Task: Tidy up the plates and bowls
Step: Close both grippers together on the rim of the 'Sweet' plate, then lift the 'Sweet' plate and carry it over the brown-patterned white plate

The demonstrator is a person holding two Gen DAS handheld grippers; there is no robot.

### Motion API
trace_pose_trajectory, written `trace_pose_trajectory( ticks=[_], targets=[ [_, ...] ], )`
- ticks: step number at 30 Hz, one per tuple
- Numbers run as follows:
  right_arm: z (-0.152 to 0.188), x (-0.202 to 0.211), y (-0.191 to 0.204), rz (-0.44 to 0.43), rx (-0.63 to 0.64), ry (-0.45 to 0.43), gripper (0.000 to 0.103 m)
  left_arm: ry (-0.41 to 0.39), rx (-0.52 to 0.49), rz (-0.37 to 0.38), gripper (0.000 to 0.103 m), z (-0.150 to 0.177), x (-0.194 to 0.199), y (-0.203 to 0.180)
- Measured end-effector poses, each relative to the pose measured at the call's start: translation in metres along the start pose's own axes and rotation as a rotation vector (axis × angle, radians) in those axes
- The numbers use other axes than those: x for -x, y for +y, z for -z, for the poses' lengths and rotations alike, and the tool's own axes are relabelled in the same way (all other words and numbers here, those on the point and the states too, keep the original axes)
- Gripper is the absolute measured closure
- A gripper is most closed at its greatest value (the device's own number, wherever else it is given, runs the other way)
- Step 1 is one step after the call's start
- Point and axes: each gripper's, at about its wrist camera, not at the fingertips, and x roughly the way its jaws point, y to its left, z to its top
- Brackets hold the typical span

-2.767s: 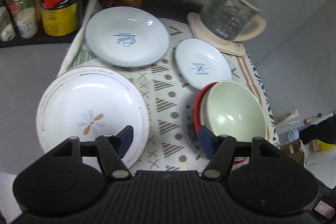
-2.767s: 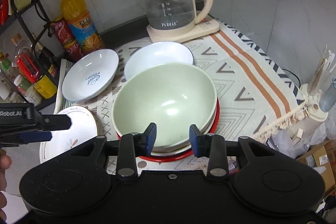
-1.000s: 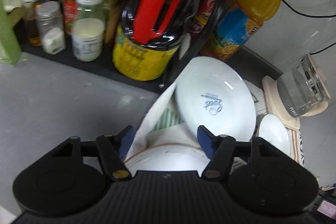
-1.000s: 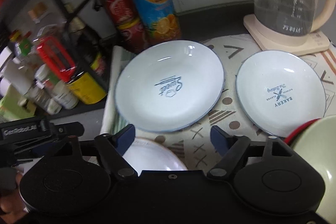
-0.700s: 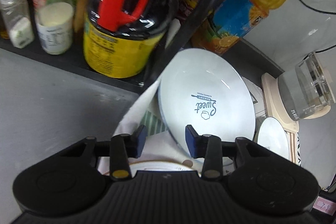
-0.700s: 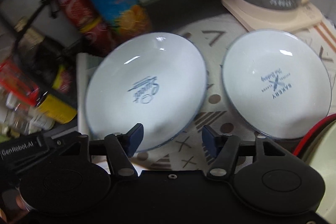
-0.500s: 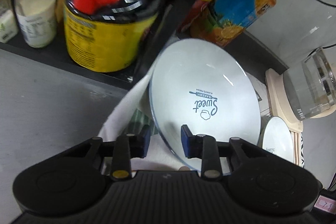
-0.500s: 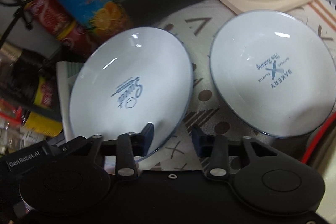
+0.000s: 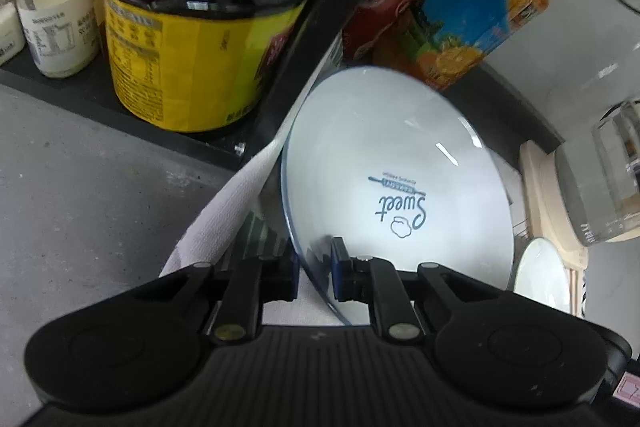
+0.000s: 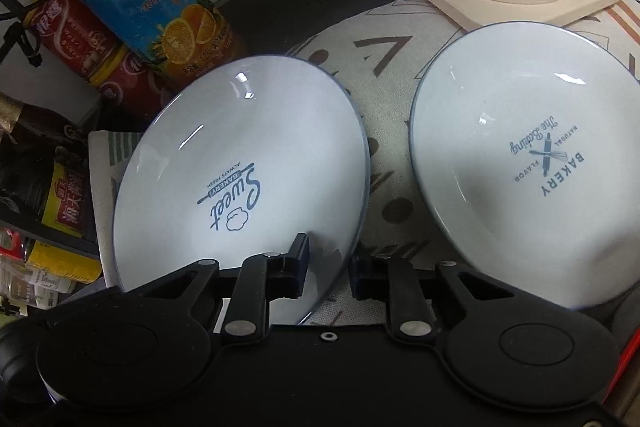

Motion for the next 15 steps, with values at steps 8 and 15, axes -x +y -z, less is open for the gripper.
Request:
trace_pose_trajectory(
  ticks=[8, 15],
  targets=[
    [0.007, 0.035, 0.000, -0.069, 0.040, -0.081, 0.089, -0.032, -0.001, 0.027, 0.090, 0.006, 0.030, -0.003],
    [0.025, 0.065, 0.001, -0.092, 0.065, -0.112, 0.088, -0.055, 0.003, 0.036, 0.090, 0.026, 0.066, 0.005]
  ],
)
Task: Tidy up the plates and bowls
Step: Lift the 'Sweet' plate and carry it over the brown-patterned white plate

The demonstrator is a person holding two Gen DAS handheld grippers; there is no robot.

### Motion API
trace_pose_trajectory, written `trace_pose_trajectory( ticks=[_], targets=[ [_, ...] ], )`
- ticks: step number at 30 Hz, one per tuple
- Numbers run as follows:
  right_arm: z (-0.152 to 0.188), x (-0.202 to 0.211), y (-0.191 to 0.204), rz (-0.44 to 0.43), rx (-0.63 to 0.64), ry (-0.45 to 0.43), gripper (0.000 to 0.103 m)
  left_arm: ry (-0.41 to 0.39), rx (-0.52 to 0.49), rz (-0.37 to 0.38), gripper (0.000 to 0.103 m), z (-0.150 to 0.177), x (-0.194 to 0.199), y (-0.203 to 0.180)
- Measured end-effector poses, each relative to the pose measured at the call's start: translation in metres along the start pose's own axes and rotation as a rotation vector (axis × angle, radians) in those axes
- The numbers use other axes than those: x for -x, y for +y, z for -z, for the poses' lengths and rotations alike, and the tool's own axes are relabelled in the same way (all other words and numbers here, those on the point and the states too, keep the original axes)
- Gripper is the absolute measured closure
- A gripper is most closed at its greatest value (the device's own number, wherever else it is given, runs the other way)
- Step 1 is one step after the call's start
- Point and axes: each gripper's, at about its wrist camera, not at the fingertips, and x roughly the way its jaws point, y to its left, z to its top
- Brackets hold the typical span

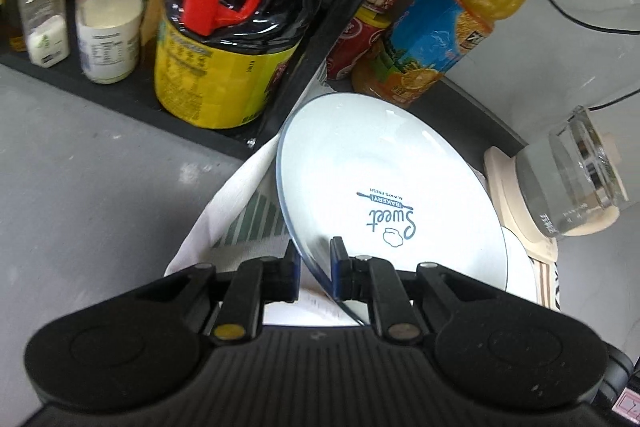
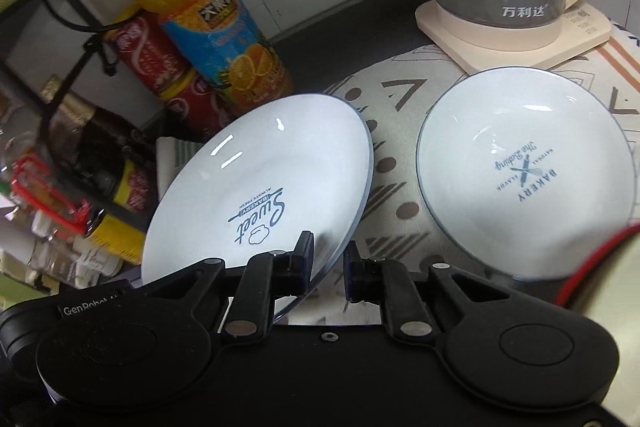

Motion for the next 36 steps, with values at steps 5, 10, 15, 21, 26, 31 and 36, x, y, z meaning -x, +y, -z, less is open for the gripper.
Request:
trace_pose_trajectory(
  ticks=[5, 10, 15, 21, 26, 31, 36],
  targets=[
    [0.017, 0.024, 0.003, -0.015, 0.023, -0.014, 0.088, -0.005, 0.009, -0.007, 0.090, 0.021, 0.021, 0.006],
    [0.035, 0.041, 0.004, -0.026, 0.055, -0.018, 0.088, -0.009, 0.027, -0.017, 0.090, 0.041, 0.038, 0.015],
    [0.054, 0.055, 0.003, -0.028, 0.081, -0.015, 0.088, -0.010, 0.039, -0.021, 0.090, 0.061, 0.053, 0.023],
    [0.074, 0.070, 0.002, -0.030, 0.122, -0.010, 0.088, -0.005, 0.056, -0.030, 0.089, 0.087, 0.067, 0.032],
    [0.092, 0.080, 0.002, -0.027, 0.155, -0.007, 0.088, -0.007, 0.055, -0.040, 0.089, 0.102, 0.079, 0.039],
    [0.103, 0.086, 0.001, -0.028, 0.172, -0.001, 0.088, 0.007, 0.061, -0.045, 0.089, 0.113, 0.083, 0.044],
    [0.110, 0.088, -0.002, -0.018, 0.185, 0.012, 0.087, 0.023, 0.053, -0.057, 0.088, 0.126, 0.083, 0.046]
  ],
)
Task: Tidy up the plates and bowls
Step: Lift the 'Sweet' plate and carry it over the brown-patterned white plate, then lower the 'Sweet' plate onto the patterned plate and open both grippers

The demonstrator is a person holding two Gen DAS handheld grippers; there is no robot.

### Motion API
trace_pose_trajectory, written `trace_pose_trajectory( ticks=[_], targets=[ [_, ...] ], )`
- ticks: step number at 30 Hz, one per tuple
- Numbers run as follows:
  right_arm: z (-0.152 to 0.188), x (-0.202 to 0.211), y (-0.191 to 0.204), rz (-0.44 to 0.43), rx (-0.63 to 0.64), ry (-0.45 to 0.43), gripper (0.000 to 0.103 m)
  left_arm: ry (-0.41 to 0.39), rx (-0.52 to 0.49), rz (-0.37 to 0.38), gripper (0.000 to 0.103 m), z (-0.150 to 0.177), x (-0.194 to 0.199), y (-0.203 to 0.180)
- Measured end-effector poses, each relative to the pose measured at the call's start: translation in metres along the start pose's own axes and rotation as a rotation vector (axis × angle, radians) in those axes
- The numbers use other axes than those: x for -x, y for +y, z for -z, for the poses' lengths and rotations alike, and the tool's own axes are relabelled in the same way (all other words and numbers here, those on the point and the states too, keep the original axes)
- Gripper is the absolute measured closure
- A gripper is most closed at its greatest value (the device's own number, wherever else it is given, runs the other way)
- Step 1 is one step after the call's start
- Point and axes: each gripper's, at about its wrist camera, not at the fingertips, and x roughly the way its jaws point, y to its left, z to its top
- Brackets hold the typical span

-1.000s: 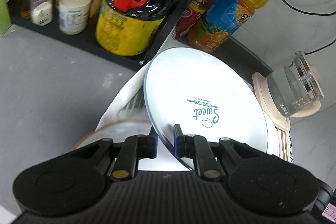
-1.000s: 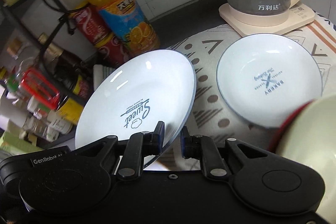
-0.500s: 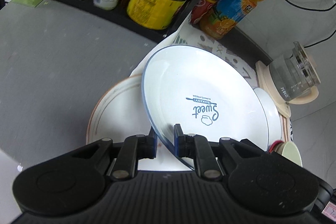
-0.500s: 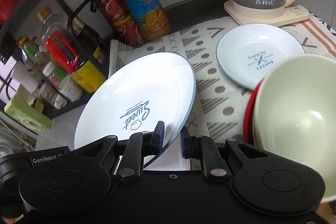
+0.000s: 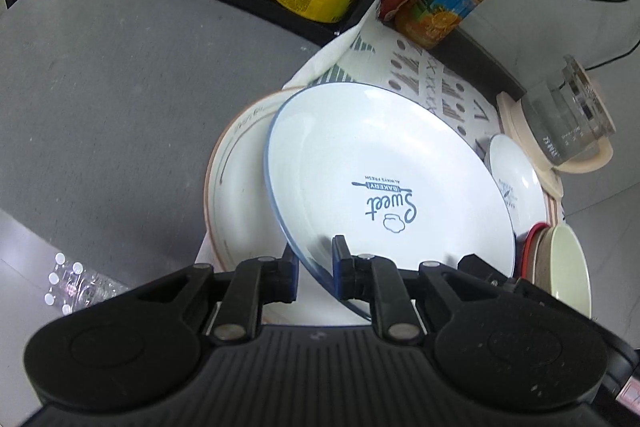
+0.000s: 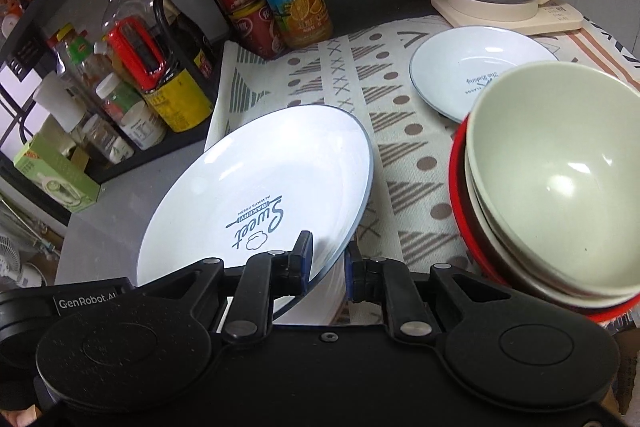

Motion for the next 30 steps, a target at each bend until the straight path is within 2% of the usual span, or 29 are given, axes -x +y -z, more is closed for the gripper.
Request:
trace_pose_trajectory(
  ticks=[11, 19, 25, 27, 28, 30],
  targets=[
    [0.009, -0.004, 0.004, 0.002, 0.033, 0.031, 0.087, 0.028, 0.030, -0.018, 0.088, 0.006, 0.001, 0.014],
    [0.011, -0.011, -0.001, 0.005, 0.000, 0.057, 0.090, 0.093, 0.017, -0.035, 0.086, -0.003, -0.003, 0.016],
    [0.008, -0.013, 0.002, 0.015, 0.016, 0.056, 0.093, 0.052, 0.036, -0.071, 0.086, -0.015, 0.006, 0.028],
    [0.007, -0.014, 0.000, 0.016, 0.016, 0.059, 0.094, 0.033, 0.036, -0.109, 0.085, -0.019, 0.008, 0.032],
    [0.006, -0.014, 0.000, 0.019, 0.019, 0.059, 0.094, 0.027, 0.042, -0.117, 0.079, -0.022, 0.008, 0.035],
    [0.006, -0.015, 0.000, 0.026, 0.022, 0.060, 0.094, 0.018, 0.057, -0.123, 0.073, -0.025, 0.006, 0.040]
  ],
)
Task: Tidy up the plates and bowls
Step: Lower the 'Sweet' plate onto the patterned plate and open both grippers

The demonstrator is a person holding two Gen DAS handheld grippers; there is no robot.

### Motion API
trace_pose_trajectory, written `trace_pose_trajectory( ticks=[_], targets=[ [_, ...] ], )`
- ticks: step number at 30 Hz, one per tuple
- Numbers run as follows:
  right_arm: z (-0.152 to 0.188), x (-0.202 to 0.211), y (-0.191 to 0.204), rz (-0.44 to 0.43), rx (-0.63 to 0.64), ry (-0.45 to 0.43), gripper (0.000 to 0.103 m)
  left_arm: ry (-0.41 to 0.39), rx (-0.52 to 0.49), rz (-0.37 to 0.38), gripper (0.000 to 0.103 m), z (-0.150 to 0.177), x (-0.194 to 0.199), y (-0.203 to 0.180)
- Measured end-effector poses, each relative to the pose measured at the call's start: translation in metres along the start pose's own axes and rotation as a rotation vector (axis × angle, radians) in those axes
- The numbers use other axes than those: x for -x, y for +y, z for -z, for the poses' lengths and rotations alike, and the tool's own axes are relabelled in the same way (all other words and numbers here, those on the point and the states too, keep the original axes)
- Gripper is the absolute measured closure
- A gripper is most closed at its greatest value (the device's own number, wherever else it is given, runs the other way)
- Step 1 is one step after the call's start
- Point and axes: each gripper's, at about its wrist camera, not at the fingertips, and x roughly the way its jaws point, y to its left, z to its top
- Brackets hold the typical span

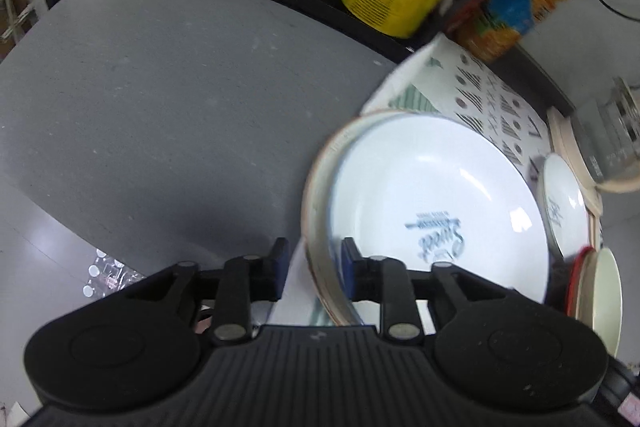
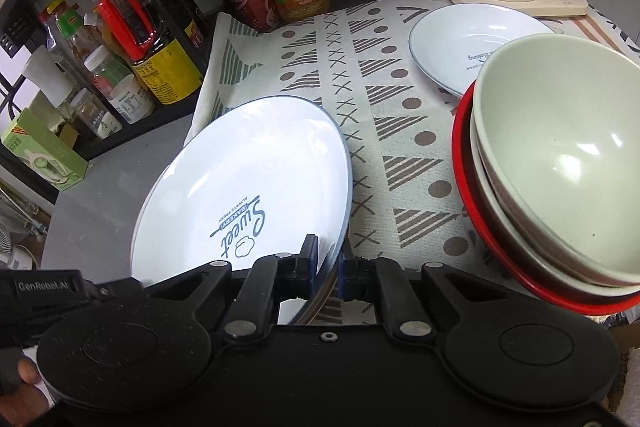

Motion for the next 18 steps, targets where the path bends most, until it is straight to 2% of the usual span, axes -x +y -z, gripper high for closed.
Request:
trace_pose_trajectory(
  ticks=[4, 12, 18],
  targets=[
    [0.000, -0.001, 0.000, 0.018, 0.022, -0.002, 0.093, -0.003, 0.009, 0.005, 0.068, -0.002, -0.005, 0.004],
    [0.000, -0.010, -0.004, 0.035, 0.031, 0.011, 0.091, -0.007, 0.014, 0.023, 0.068, -0.004, -0.016, -0.001],
    [-0.004, -0.019, -0.003, 0.028, 0.041, 0.029, 0.089, -0.029, 0.024, 0.032, 0.074, -0.008, -0.017, 0.003]
  ],
)
